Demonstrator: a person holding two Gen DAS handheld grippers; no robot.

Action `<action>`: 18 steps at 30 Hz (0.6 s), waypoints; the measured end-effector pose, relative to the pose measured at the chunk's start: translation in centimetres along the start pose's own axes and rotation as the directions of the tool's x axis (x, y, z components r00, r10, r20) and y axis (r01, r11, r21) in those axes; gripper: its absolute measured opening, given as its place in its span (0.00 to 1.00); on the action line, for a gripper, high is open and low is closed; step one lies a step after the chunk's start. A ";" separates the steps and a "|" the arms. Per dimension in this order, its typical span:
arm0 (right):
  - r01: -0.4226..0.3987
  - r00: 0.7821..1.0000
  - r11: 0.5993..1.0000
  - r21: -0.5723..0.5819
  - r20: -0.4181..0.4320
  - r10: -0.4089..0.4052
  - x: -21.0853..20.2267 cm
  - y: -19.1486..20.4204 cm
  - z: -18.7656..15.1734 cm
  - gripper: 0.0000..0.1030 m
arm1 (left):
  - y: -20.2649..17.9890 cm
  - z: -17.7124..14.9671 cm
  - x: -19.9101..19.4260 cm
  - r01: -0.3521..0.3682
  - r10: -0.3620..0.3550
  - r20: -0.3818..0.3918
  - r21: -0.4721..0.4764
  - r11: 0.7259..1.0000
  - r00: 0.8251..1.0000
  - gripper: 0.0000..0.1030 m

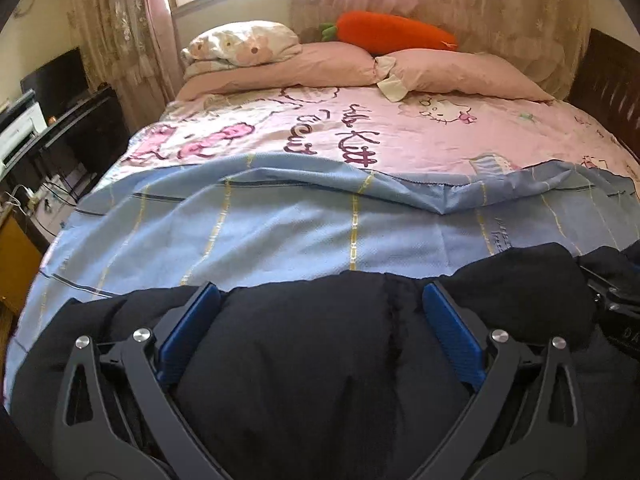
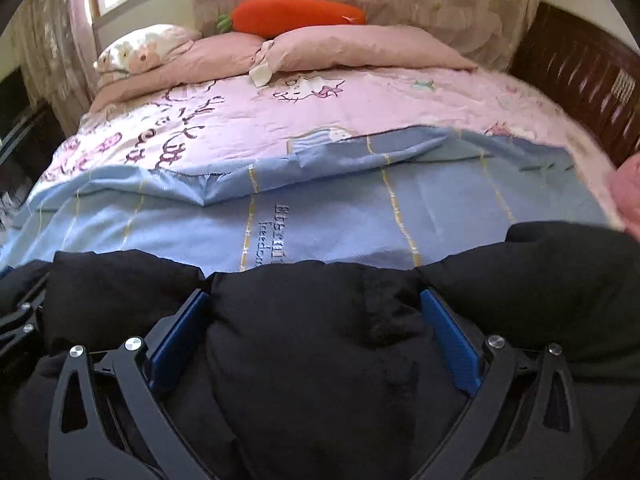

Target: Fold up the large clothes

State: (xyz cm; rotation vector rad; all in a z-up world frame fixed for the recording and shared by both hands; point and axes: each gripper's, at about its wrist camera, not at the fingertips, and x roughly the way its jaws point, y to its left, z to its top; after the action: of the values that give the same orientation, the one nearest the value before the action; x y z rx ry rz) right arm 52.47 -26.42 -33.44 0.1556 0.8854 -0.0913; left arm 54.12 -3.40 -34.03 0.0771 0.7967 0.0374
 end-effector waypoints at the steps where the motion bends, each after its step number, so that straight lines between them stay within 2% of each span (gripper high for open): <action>1: -0.034 0.999 0.999 0.030 0.002 0.034 0.3 -0.7 0.0 0.99 | 0.1 0.0 0.5 0.015 -0.015 -0.008 -0.008 1.000 1.000 0.98; 3: -0.064 0.998 0.997 0.050 0.004 0.063 0.6 -1.1 -0.1 0.99 | 0.3 -0.3 1.0 0.033 -0.033 -0.012 -0.023 0.999 0.999 0.98; 6: -0.056 0.998 0.998 0.041 -0.011 0.057 0.8 -0.6 0.0 0.99 | 0.1 -0.6 0.9 0.021 -0.022 -0.013 -0.023 1.000 1.000 0.98; 9: 0.023 0.999 1.000 -0.016 -0.049 -0.024 -0.9 0.5 0.8 0.99 | 0.0 0.3 0.1 -0.011 0.011 -0.047 0.009 1.000 0.999 0.98; 10: 0.048 0.998 0.998 -0.045 -0.043 -0.050 -2.2 1.0 0.9 0.99 | -0.2 0.8 -1.8 -0.052 0.053 -0.024 0.047 0.998 0.998 0.98; 11: 0.056 0.998 0.997 -0.060 -0.029 -0.057 -3.5 1.2 0.8 0.99 | -0.3 1.1 -3.5 -0.049 0.050 -0.002 0.064 0.997 0.999 0.98; 13: 0.001 1.000 0.999 -0.046 0.027 0.000 -7.4 1.6 0.5 0.99 | 0.1 1.5 -7.7 0.016 -0.018 0.050 0.033 0.999 0.999 0.98; 15: -0.073 0.995 0.997 -0.029 0.061 0.074 -9.5 1.9 -0.1 0.99 | 0.4 1.3 -11.2 0.136 -0.133 0.082 -0.036 0.990 0.988 0.98; 16: -0.093 0.993 0.995 -0.034 0.076 0.096 -10.1 2.3 -0.5 0.99 | 0.1 1.0 -11.6 0.164 -0.161 0.076 -0.045 0.985 0.984 0.98; 17: -0.074 0.992 0.996 -0.058 0.097 0.079 -10.1 2.8 -1.2 0.99 | -0.3 0.5 -11.4 0.178 -0.176 0.062 -0.043 0.983 0.983 0.98; 18: -0.019 0.993 0.997 -0.079 0.113 0.027 -9.5 3.1 -1.9 0.99 | -0.9 -0.6 -10.5 0.178 -0.176 0.046 -0.036 0.983 0.983 0.98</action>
State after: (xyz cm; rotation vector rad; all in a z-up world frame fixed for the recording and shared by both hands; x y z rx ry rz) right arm 45.50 -22.94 -26.93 0.0868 0.7723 -0.0436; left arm 46.34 -4.87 -27.06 -0.0307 0.7570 -0.1163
